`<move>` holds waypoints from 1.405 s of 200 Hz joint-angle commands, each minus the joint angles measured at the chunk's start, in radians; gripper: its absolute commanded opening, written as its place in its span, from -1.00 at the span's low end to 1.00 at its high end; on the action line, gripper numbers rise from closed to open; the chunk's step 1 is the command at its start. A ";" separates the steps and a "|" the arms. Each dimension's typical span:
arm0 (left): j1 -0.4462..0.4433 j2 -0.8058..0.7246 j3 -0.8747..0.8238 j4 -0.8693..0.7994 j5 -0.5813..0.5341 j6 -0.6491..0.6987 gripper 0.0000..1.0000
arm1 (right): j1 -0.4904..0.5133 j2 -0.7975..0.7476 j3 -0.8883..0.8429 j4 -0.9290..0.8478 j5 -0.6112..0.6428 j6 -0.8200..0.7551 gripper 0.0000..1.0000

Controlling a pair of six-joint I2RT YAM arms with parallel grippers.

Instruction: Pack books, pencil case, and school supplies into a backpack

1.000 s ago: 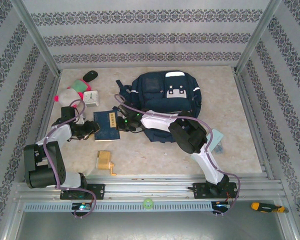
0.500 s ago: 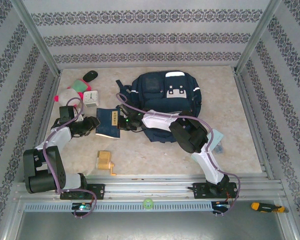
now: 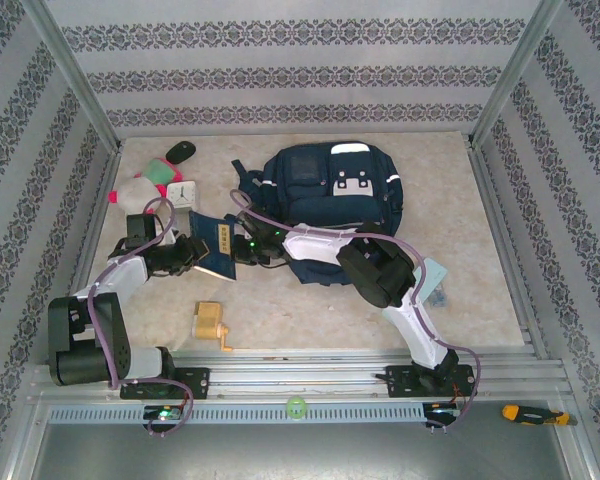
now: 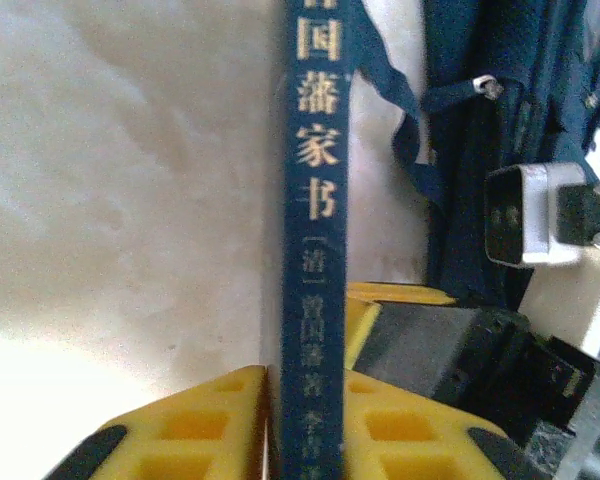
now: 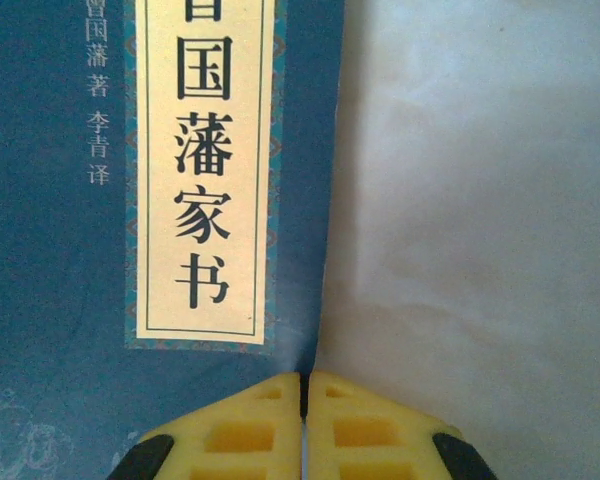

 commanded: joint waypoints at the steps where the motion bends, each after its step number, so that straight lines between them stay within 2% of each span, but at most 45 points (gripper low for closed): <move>1: -0.017 -0.048 0.041 -0.091 -0.077 0.079 -0.76 | 0.004 -0.058 -0.057 0.016 -0.007 0.003 -0.72; 22: -0.023 -0.105 0.058 -0.126 -0.136 0.123 -0.87 | -0.009 -0.139 -0.115 0.051 0.009 -0.005 -0.42; 42: -0.036 -0.180 0.086 -0.156 -0.170 0.186 -0.92 | -0.017 -0.267 -0.173 0.049 0.035 -0.045 -0.26; 56: -0.044 -0.246 0.097 -0.149 -0.143 0.216 -0.93 | -0.018 -0.379 -0.224 0.054 0.065 -0.085 -0.12; 66: -0.048 -0.296 0.092 -0.105 -0.081 0.218 -0.94 | -0.020 -0.462 -0.271 0.065 0.097 -0.117 -0.05; 91: -0.082 -0.407 0.064 0.117 0.108 0.162 -0.96 | -0.029 -0.671 -0.418 0.146 0.165 -0.235 0.02; 111: -0.121 -0.454 0.012 0.422 0.253 0.022 -0.96 | -0.050 -0.841 -0.532 0.221 0.150 -0.343 0.13; 128: -0.169 -0.457 -0.018 0.650 0.301 -0.083 -1.00 | -0.083 -0.977 -0.648 0.328 0.107 -0.387 0.34; 141: -0.225 -0.445 -0.022 0.759 0.318 -0.120 -1.00 | -0.128 -1.065 -0.735 0.430 0.035 -0.387 0.52; 151: -0.270 -0.426 -0.022 0.829 0.334 -0.149 -1.00 | -0.165 -1.115 -0.789 0.487 -0.013 -0.354 0.58; 168: -0.331 -0.377 -0.034 1.025 0.349 -0.254 -1.00 | -0.227 -1.164 -0.832 0.548 -0.133 -0.289 0.60; 190: -0.372 -0.284 -0.040 1.293 0.371 -0.422 -1.00 | -0.247 -1.183 -0.864 0.654 -0.248 -0.227 0.61; 211: -0.397 -0.224 -0.025 1.429 0.388 -0.516 -1.00 | -0.245 -1.162 -0.861 0.765 -0.384 -0.176 0.62; 228: -0.414 -0.217 -0.013 1.423 0.399 -0.518 -1.00 | -0.246 -1.140 -0.847 0.810 -0.448 -0.143 0.62; 257: -0.430 -0.240 -0.011 1.350 0.398 -0.464 -0.99 | -0.247 -1.102 -0.833 0.848 -0.472 -0.102 0.59; 281: -0.435 -0.266 -0.017 1.265 0.385 -0.400 -0.98 | -0.247 -1.069 -0.813 0.901 -0.553 -0.057 0.31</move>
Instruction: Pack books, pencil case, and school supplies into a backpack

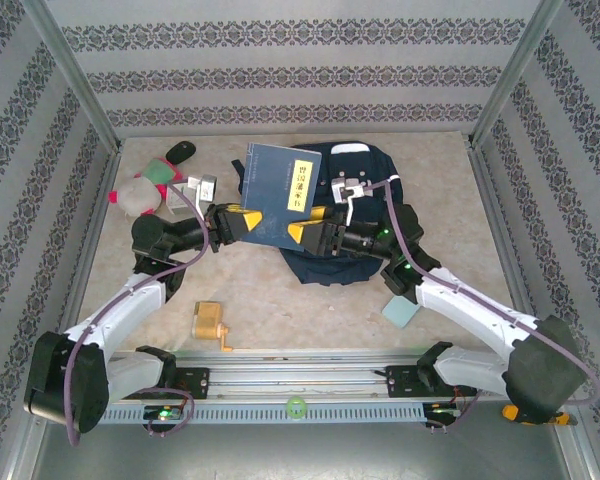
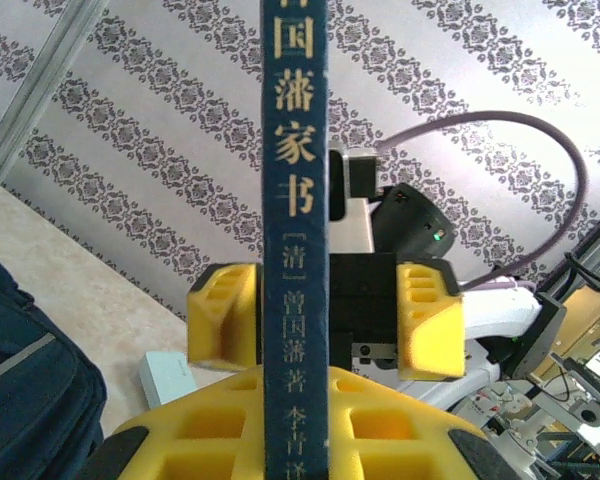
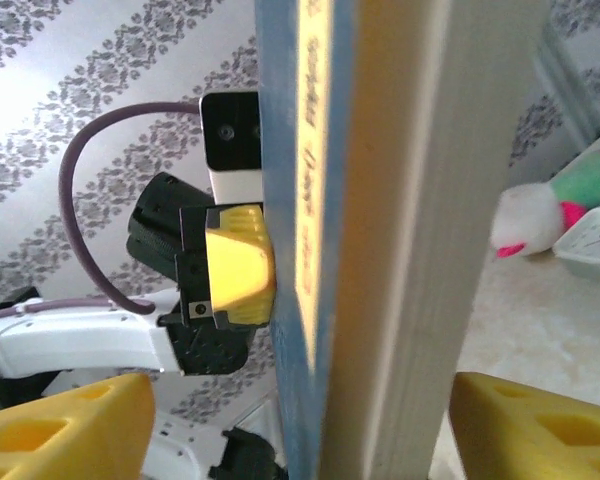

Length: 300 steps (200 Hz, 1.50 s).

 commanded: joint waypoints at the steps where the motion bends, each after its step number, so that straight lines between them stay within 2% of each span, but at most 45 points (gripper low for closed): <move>1: -0.014 -0.043 0.019 0.016 0.006 0.060 -0.98 | 0.002 0.025 0.044 0.120 -0.114 0.060 0.29; 31: -0.013 -0.089 0.010 -0.159 -0.042 0.197 -0.92 | -0.008 0.011 0.003 0.140 -0.078 0.051 -0.39; 46: -0.012 -0.120 0.008 -0.290 -0.069 0.303 -0.68 | -0.029 -0.010 -0.036 0.140 -0.026 0.037 -0.86; 53: -0.013 -0.141 0.006 -0.355 -0.087 0.361 -0.52 | -0.038 -0.023 -0.056 0.138 -0.003 0.023 -1.00; 71: -0.014 -0.204 0.023 -0.569 -0.147 0.555 -0.06 | -0.054 -0.069 -0.103 0.094 0.038 -0.060 -1.00; 86: -0.014 -0.262 0.071 -0.812 -0.204 0.776 0.16 | -0.060 -0.119 -0.119 -0.051 0.068 -0.192 -1.00; 103: -0.015 -0.315 0.137 -1.048 -0.255 1.049 0.33 | -0.050 -0.175 -0.110 -0.284 0.136 -0.410 -1.00; 127: -0.035 -0.333 0.231 -1.334 -0.289 1.389 0.46 | 0.017 -0.213 -0.057 -0.640 0.284 -0.832 -1.00; 140: -0.060 -0.325 0.272 -1.478 -0.295 1.584 0.52 | 0.051 -0.205 -0.030 -0.783 0.367 -1.011 -1.00; 171: -0.154 -0.291 0.313 -1.638 -0.428 1.755 0.59 | 0.118 -0.153 0.011 -0.947 0.543 -1.248 -1.00; 191: -0.216 -0.257 0.314 -1.674 -0.485 1.796 0.61 | 0.163 -0.124 0.027 -0.964 0.568 -1.340 -1.00; 217: -0.275 -0.210 0.300 -1.661 -0.529 1.805 0.59 | 0.199 -0.089 0.054 -0.953 0.550 -1.355 -1.00; 254: -0.303 -0.147 0.289 -1.603 -0.522 1.769 0.34 | 0.225 -0.049 0.082 -0.949 0.540 -1.371 -1.00; 270: -0.307 -0.134 0.276 -1.560 -0.513 1.746 0.08 | 0.226 -0.042 0.088 -0.945 0.528 -1.379 -1.00; 294: -0.306 -0.141 0.251 -1.512 -0.470 1.720 -0.62 | 0.215 -0.059 0.084 -0.926 0.514 -1.376 -1.00; 300: -0.306 -0.145 0.241 -1.497 -0.465 1.710 -0.75 | 0.202 -0.071 0.077 -0.911 0.502 -1.360 -0.88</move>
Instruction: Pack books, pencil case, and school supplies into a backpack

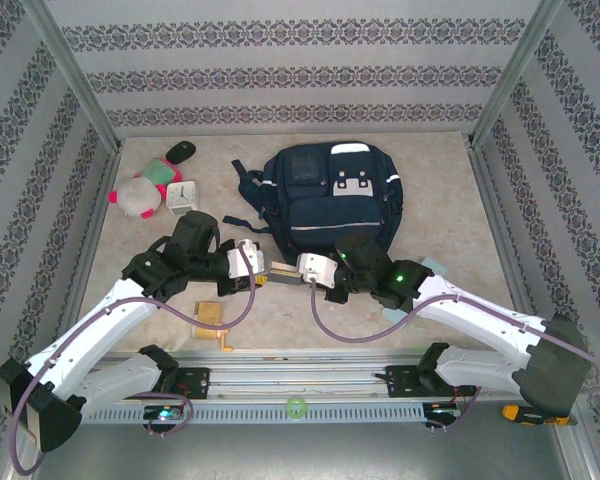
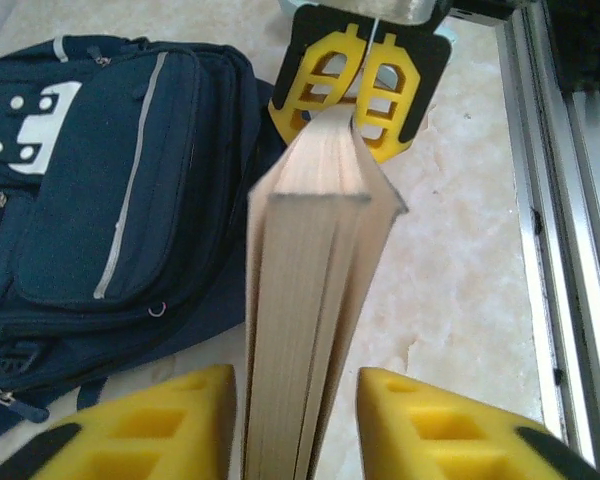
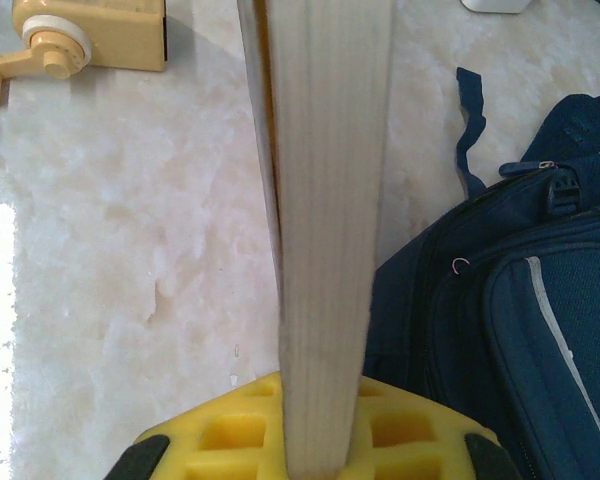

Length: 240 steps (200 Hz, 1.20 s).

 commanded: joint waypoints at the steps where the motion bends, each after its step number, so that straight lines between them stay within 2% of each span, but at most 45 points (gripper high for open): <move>1: -0.014 -0.015 -0.032 0.080 0.041 -0.028 -0.78 | -0.017 -0.032 0.026 0.059 -0.033 0.000 -0.85; 15: -0.005 -0.027 -0.068 0.131 0.060 -0.059 -1.00 | -0.083 -0.078 -0.031 0.144 -0.104 0.074 -0.43; 33: 0.013 -0.036 -0.101 0.210 0.145 -0.139 -1.00 | -0.230 -0.164 -0.167 0.330 -0.305 0.227 -0.05; 42: 0.022 -0.044 -0.122 0.269 0.188 -0.193 -1.00 | -0.304 -0.207 -0.235 0.419 -0.414 0.311 0.06; 61: 0.034 -0.064 -0.175 0.438 0.231 -0.308 -1.00 | -0.433 -0.293 -0.344 0.560 -0.549 0.454 0.17; 85: 0.043 -0.064 -0.200 0.585 0.268 -0.413 -1.00 | -0.543 -0.385 -0.463 0.695 -0.641 0.595 0.25; 118: 0.051 -0.048 -0.203 0.706 0.310 -0.516 -1.00 | -0.601 -0.406 -0.512 0.832 -0.734 0.741 0.28; 145: 0.077 -0.011 -0.190 0.779 0.283 -0.621 -1.00 | -0.617 -0.377 -0.536 1.005 -0.734 0.878 0.30; 169: 0.086 0.042 -0.115 0.623 0.219 -0.572 -1.00 | -0.641 -0.400 -0.558 1.041 -0.618 0.948 0.35; 185: 0.086 0.072 -0.081 0.558 0.163 -0.560 -1.00 | -0.646 -0.445 -0.568 0.996 -0.478 0.999 0.74; 193: 0.086 0.084 -0.067 0.540 0.135 -0.561 -1.00 | -0.646 -0.472 -0.575 0.973 -0.408 1.020 0.83; 203: 0.085 0.096 -0.051 0.521 0.119 -0.563 -1.00 | -0.648 -0.503 -0.589 0.965 -0.354 1.026 0.84; 223: 0.086 0.109 -0.038 0.525 0.147 -0.562 -1.00 | -0.645 -0.553 -0.611 0.937 -0.318 1.014 0.84; 240: 0.087 0.102 -0.056 0.586 0.237 -0.566 -1.00 | -0.645 -0.566 -0.622 0.927 -0.378 0.971 0.83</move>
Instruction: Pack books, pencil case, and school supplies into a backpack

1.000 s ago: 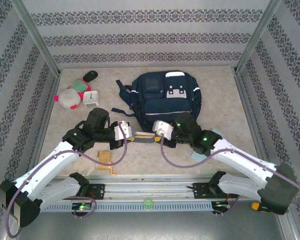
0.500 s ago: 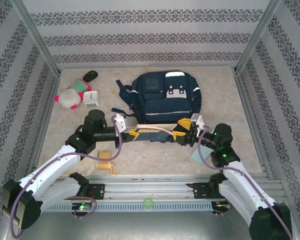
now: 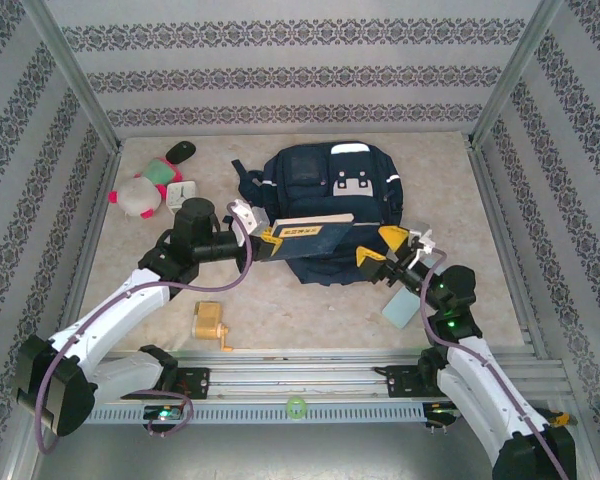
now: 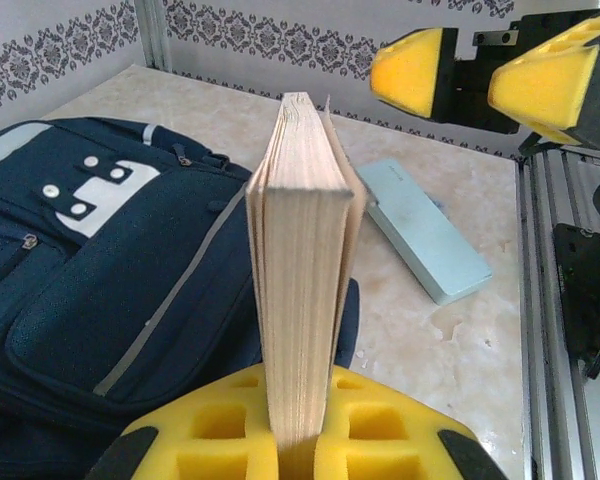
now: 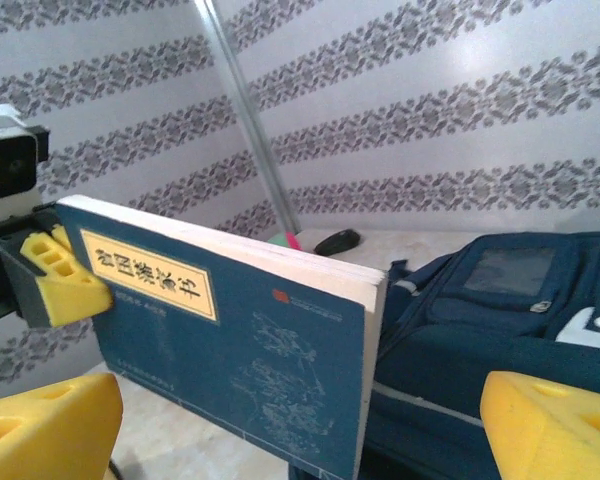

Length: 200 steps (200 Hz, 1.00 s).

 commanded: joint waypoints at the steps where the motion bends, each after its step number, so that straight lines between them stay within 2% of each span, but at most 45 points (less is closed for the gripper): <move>1: 0.010 -0.009 0.019 0.057 0.103 -0.016 -1.00 | -0.003 -0.022 -0.024 -0.004 0.014 -0.014 0.82; 21: 0.010 -0.028 -0.018 0.179 0.235 -0.038 -1.00 | -0.001 -0.003 -0.027 0.012 -0.102 -0.057 0.81; 44: 0.010 -0.040 -0.030 0.249 0.308 -0.063 -1.00 | 0.004 0.001 -0.025 0.046 -0.155 -0.049 0.80; 75: 0.011 -0.038 -0.028 0.278 0.353 -0.084 -1.00 | 0.016 -0.010 -0.009 0.077 -0.271 -0.035 0.77; 116: 0.011 -0.006 -0.019 0.303 0.400 -0.099 -1.00 | 0.071 -0.005 0.027 0.096 -0.373 -0.010 0.58; 123: 0.011 -0.005 -0.021 0.312 0.397 -0.100 -1.00 | 0.079 -0.009 0.031 0.104 -0.374 -0.010 0.48; 141: 0.010 0.000 -0.020 0.307 0.376 -0.091 -1.00 | 0.086 -0.022 0.032 0.115 -0.353 -0.011 0.07; 161: 0.011 0.001 -0.003 0.241 0.334 -0.044 -1.00 | 0.084 -0.033 0.028 0.115 -0.328 -0.012 -0.31; 179: 0.011 0.006 0.016 0.155 0.279 0.009 -1.00 | 0.083 -0.040 0.026 0.115 -0.299 -0.002 -0.96; 192: 0.010 0.004 0.017 0.124 0.187 0.025 -0.66 | 0.071 -0.043 0.026 0.090 -0.250 0.012 -1.00; 200: 0.010 0.003 0.018 0.109 0.125 0.043 -0.34 | 0.056 -0.046 0.026 0.068 -0.212 0.032 -1.00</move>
